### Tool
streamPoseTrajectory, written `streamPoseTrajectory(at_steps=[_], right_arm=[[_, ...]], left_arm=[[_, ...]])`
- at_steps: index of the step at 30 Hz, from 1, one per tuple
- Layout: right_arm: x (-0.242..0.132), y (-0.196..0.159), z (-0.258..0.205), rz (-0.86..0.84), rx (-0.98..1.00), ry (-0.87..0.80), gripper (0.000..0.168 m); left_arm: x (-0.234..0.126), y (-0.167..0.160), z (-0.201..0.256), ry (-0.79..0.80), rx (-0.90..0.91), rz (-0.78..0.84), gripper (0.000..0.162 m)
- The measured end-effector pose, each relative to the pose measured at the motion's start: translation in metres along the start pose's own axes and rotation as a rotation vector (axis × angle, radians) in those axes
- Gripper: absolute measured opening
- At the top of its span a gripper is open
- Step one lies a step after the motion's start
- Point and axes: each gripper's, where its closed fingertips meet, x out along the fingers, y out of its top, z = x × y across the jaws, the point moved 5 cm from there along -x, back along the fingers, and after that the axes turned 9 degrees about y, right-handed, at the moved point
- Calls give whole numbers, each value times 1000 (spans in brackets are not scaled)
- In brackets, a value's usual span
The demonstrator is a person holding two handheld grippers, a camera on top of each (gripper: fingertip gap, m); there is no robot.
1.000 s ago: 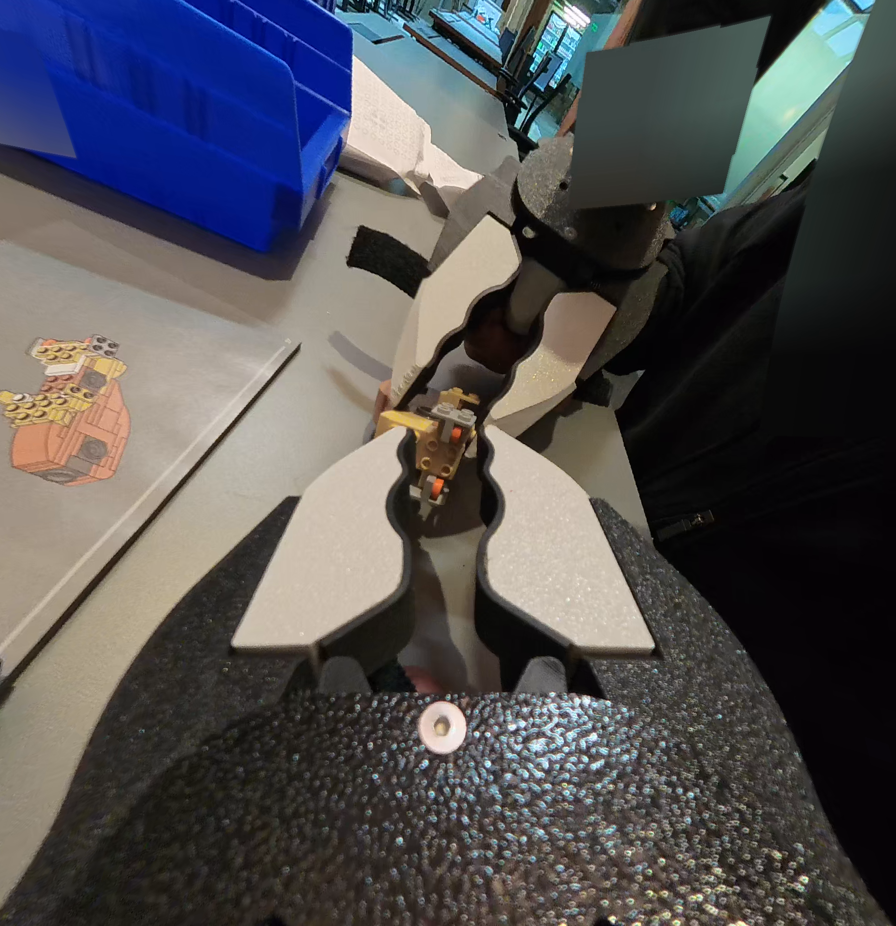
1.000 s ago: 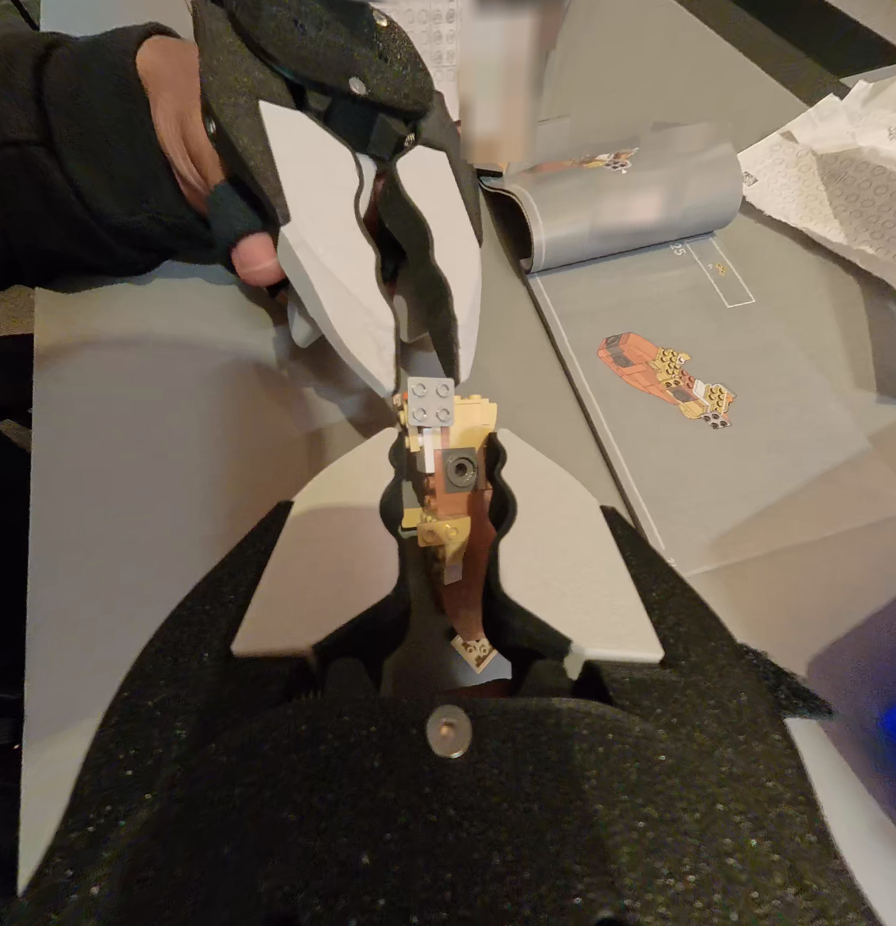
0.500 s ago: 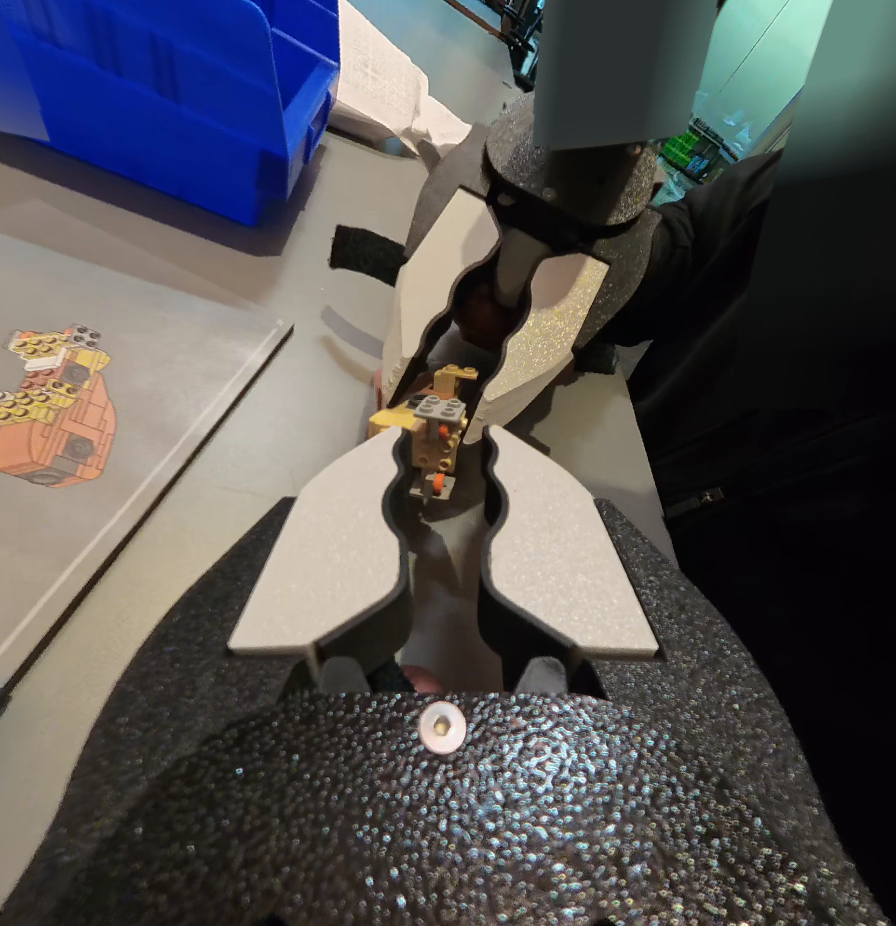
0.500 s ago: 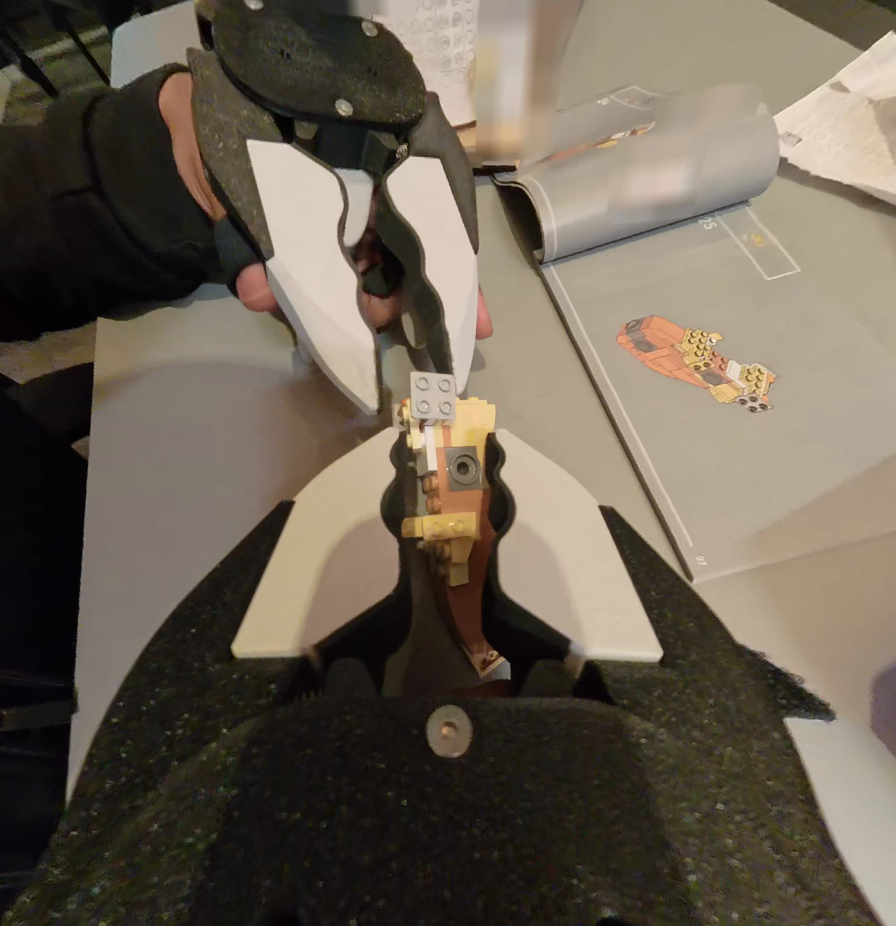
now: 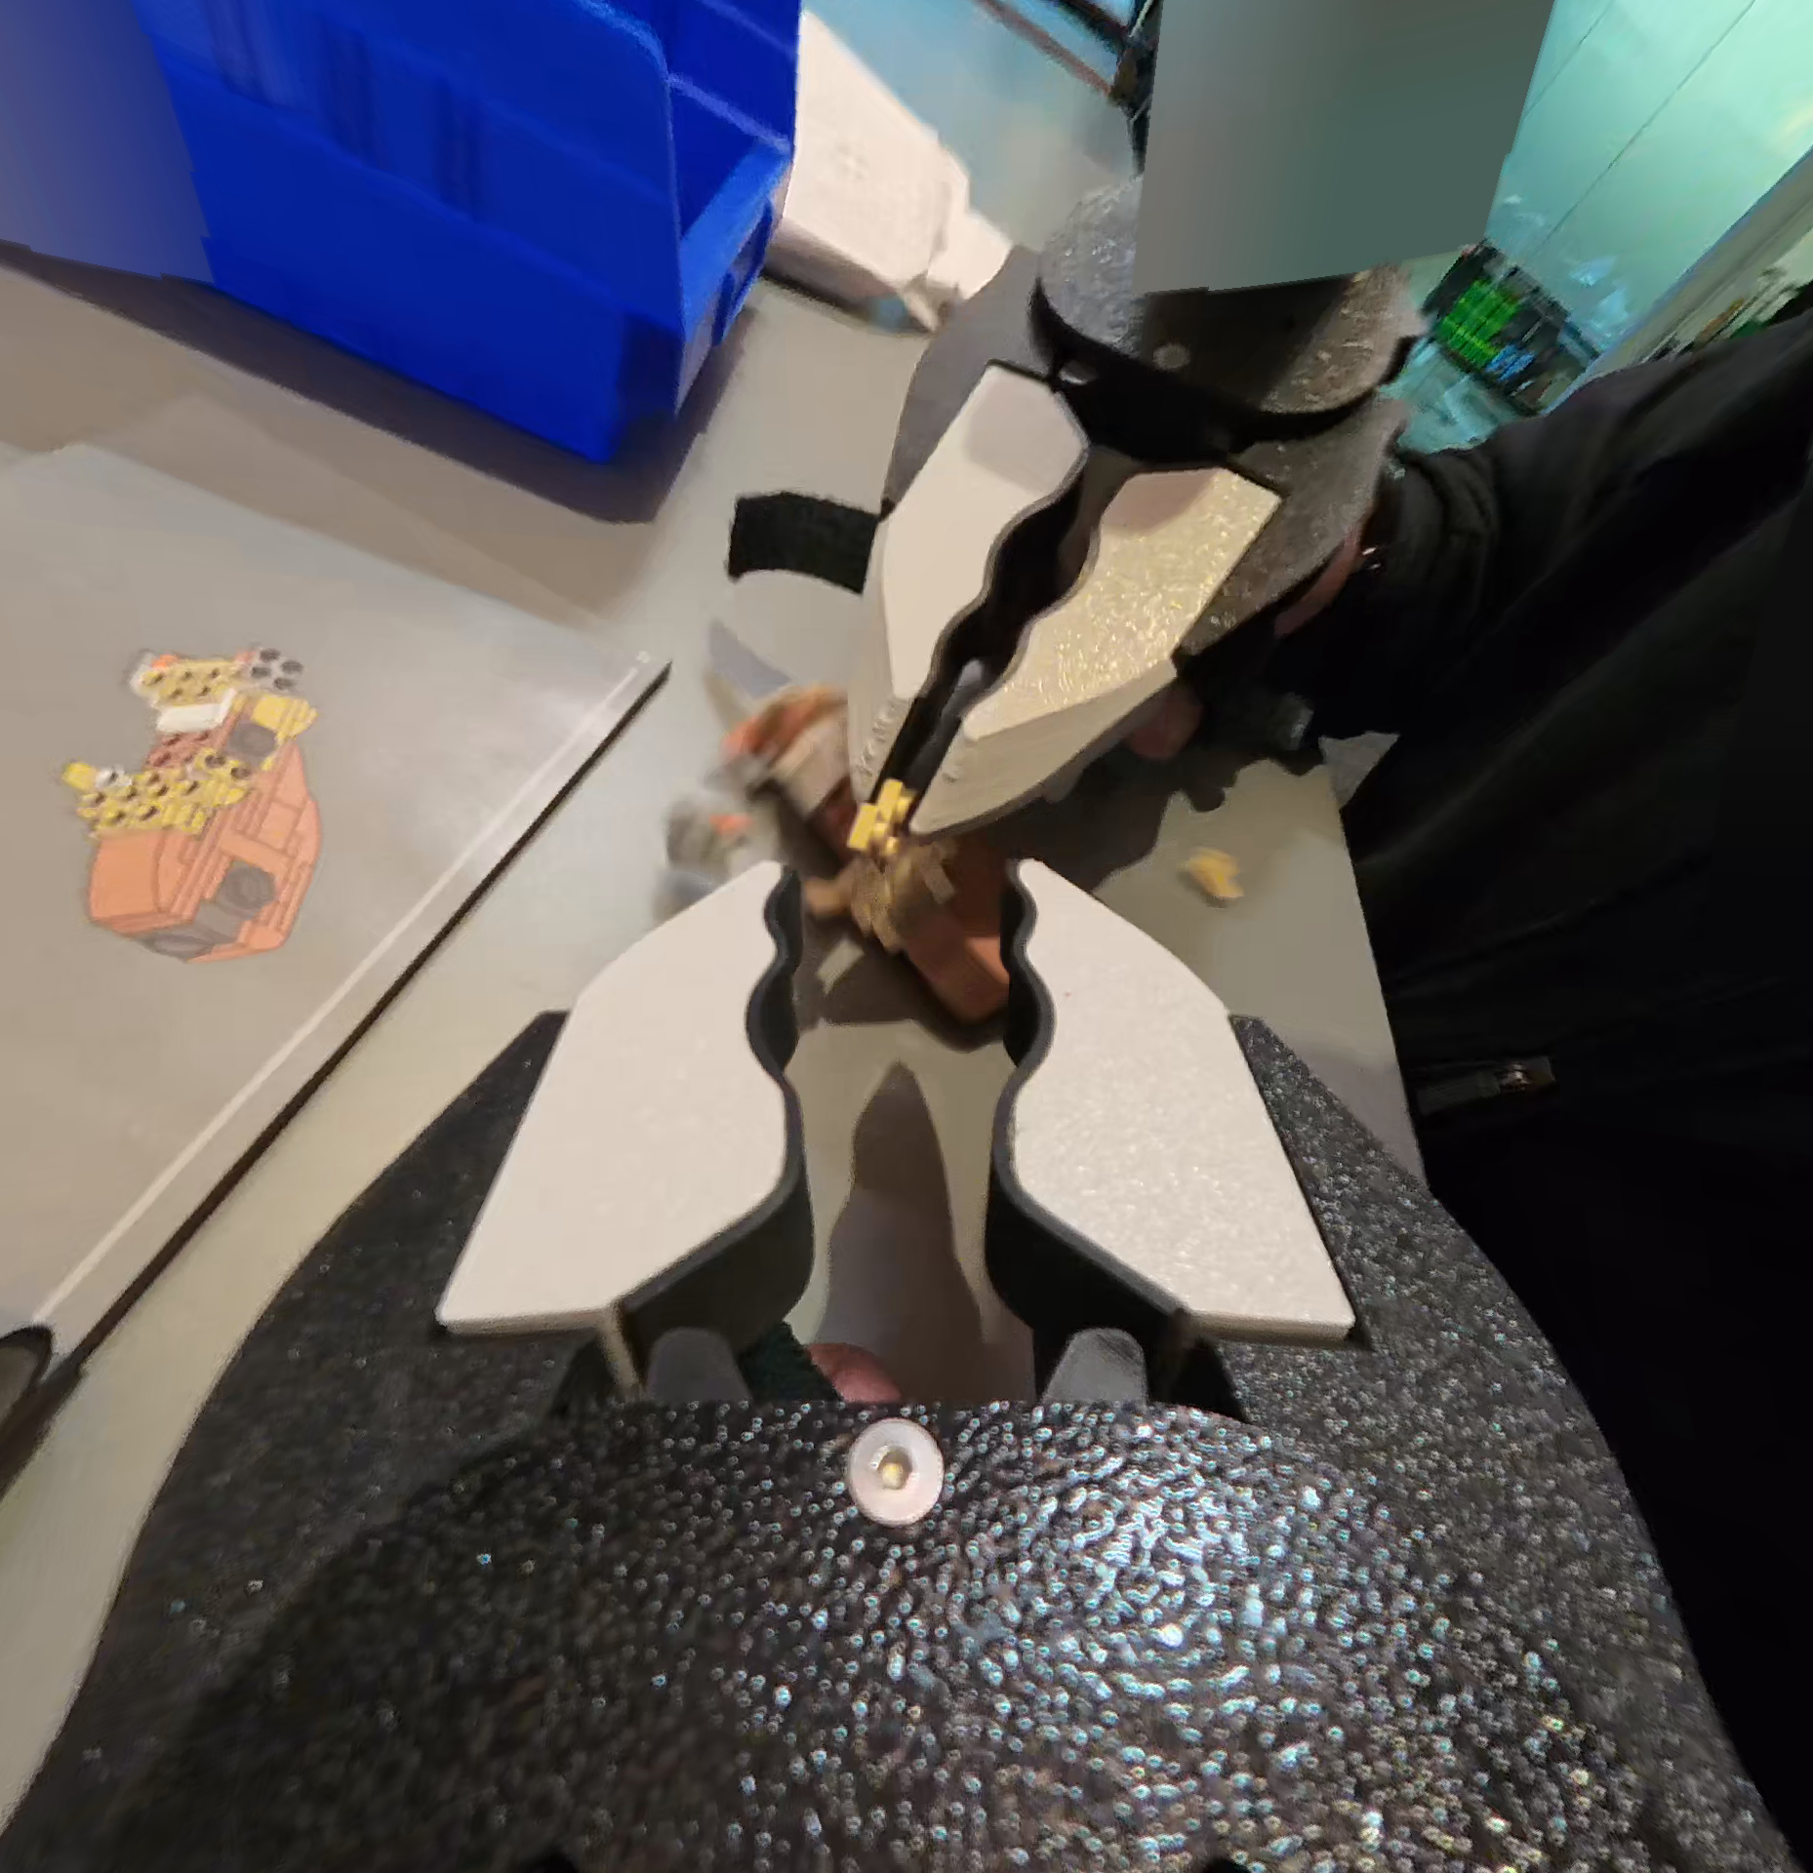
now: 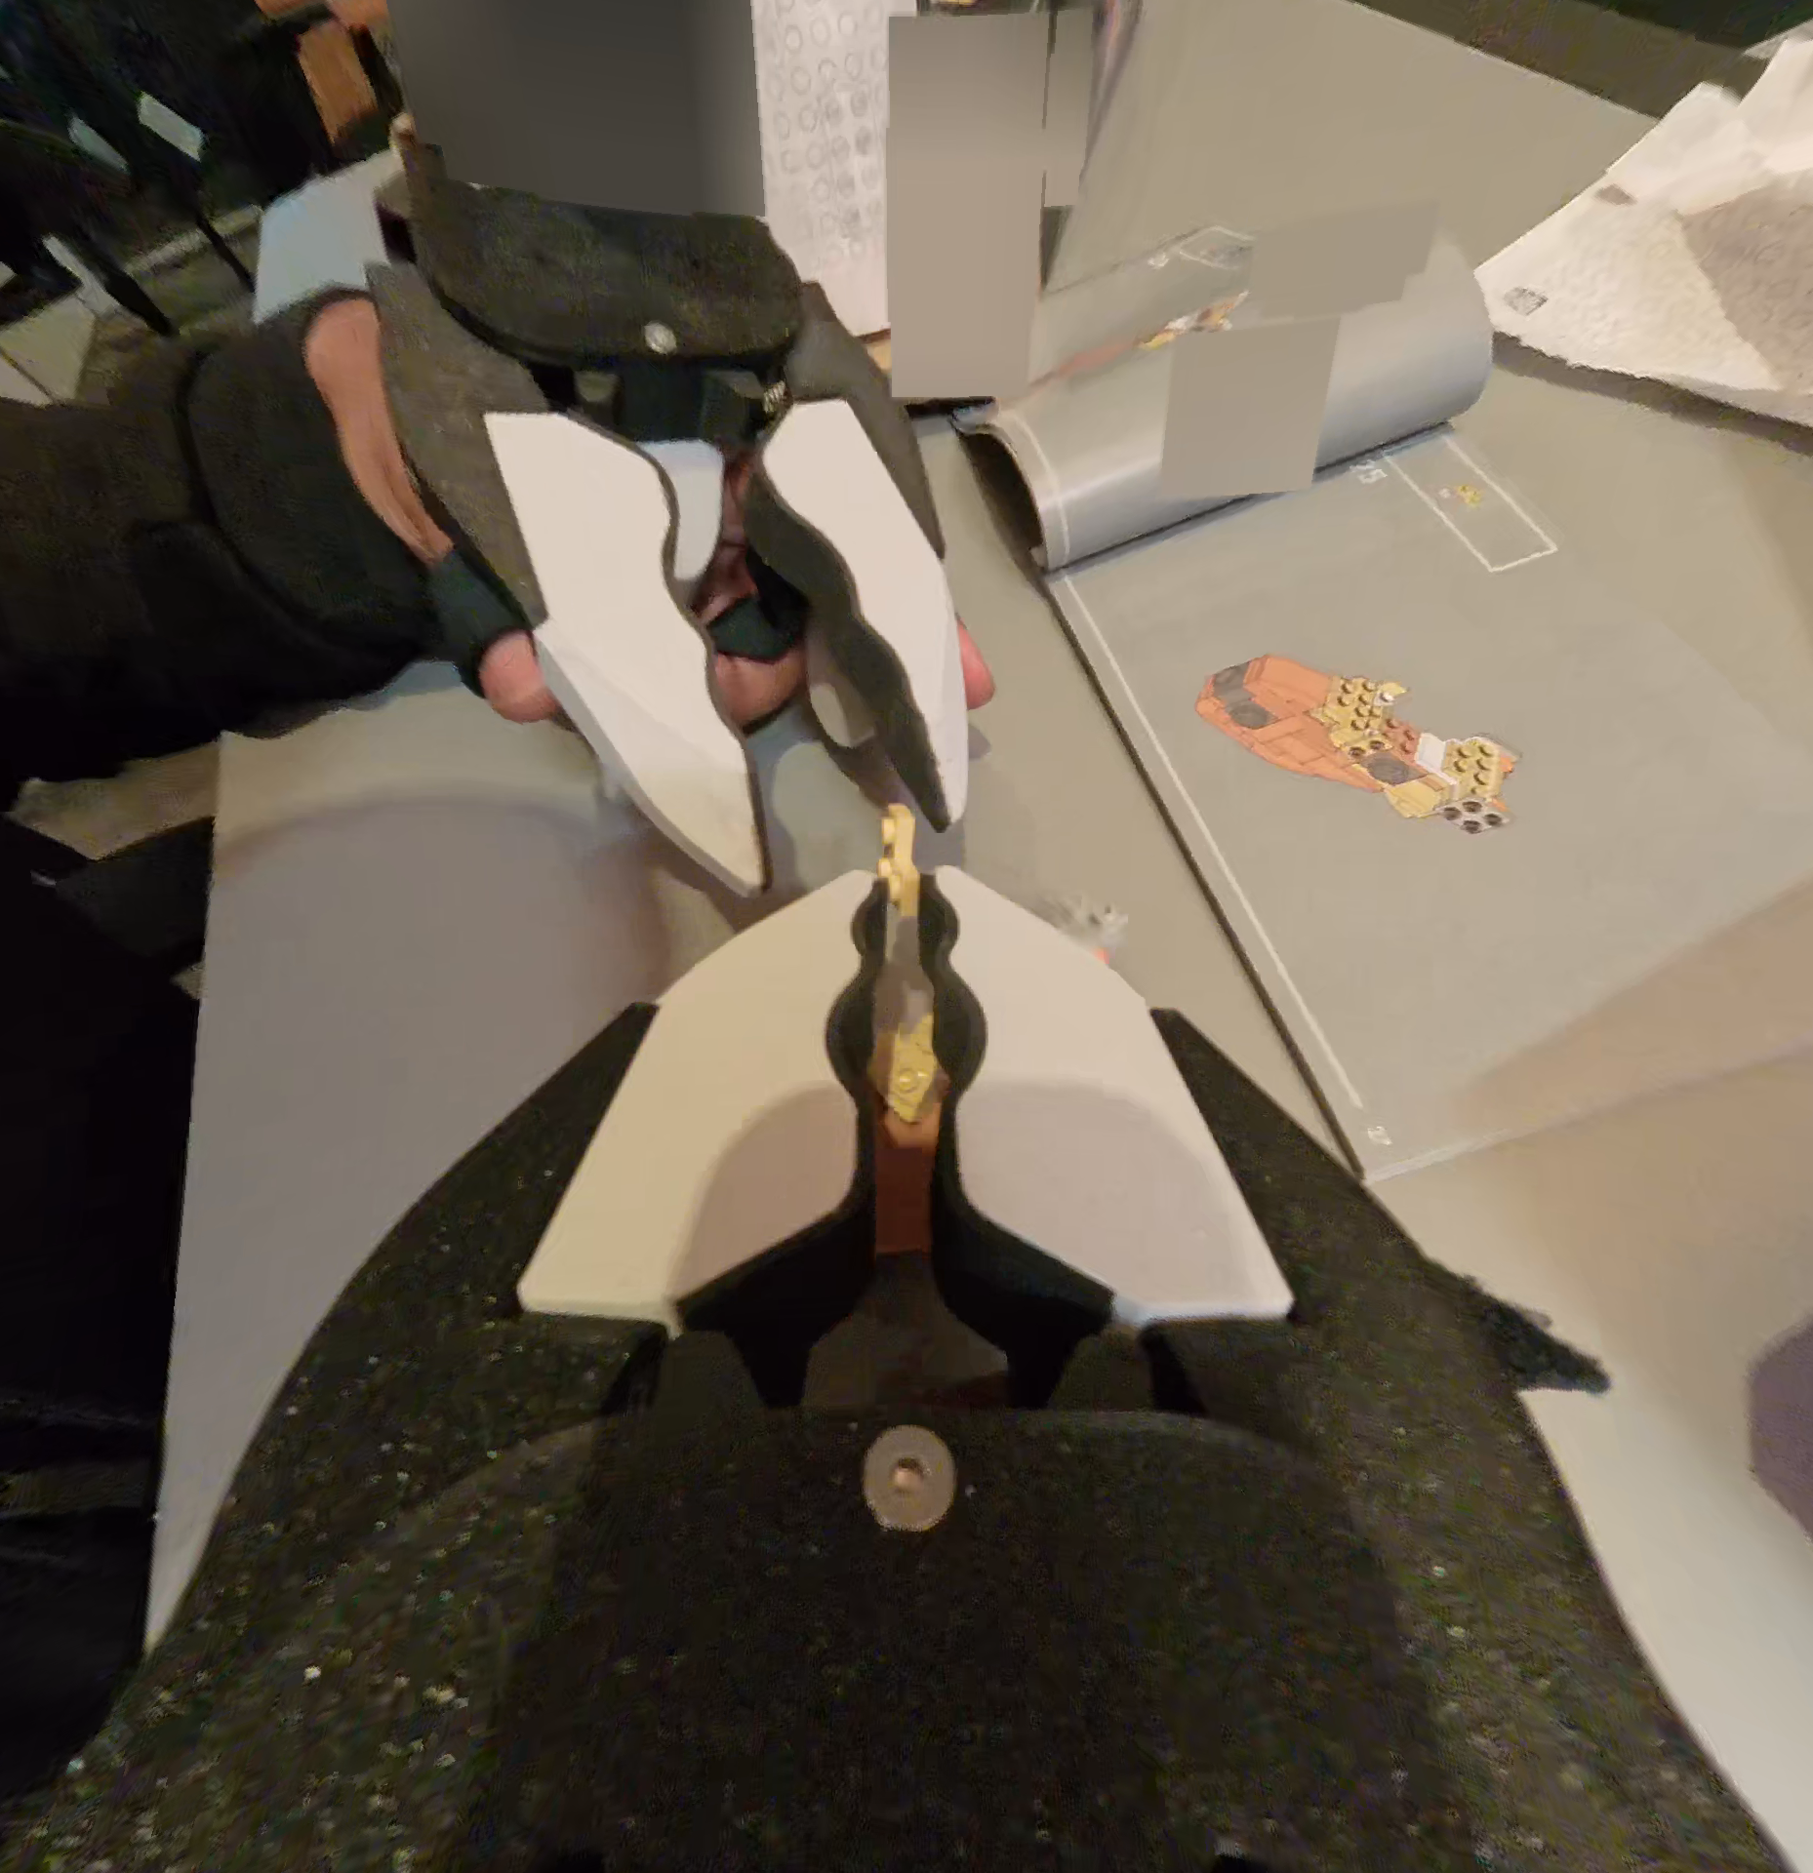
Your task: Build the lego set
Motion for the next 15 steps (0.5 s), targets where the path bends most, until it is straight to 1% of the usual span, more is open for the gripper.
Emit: streamPoseTrajectory(at_steps=[4, 6, 9, 11, 13, 15], right_arm=[[-6, -4, 2, 25, -6, -14, 6], [-10, -5, 6, 70, -3, -24, 6], [-14, -3, 10, 150, 13, 5, 6], [-23, 2, 11, 242, 7, 30, 6], [-37, 11, 11, 372, 12, 101, 6], [-54, 17, 19, 468, 47, 98, 6]], left_arm=[[0, -1, -4, 18, -45, -4, 36], [1, -1, -7, 39, -67, -7, 36], [3, -1, -6, 55, -45, -16, 35], [4, -3, -4, 47, -26, -27, 35], [6, -3, -2, 34, -18, -38, 34], [6, -3, -4, 15, -40, -41, 34]])
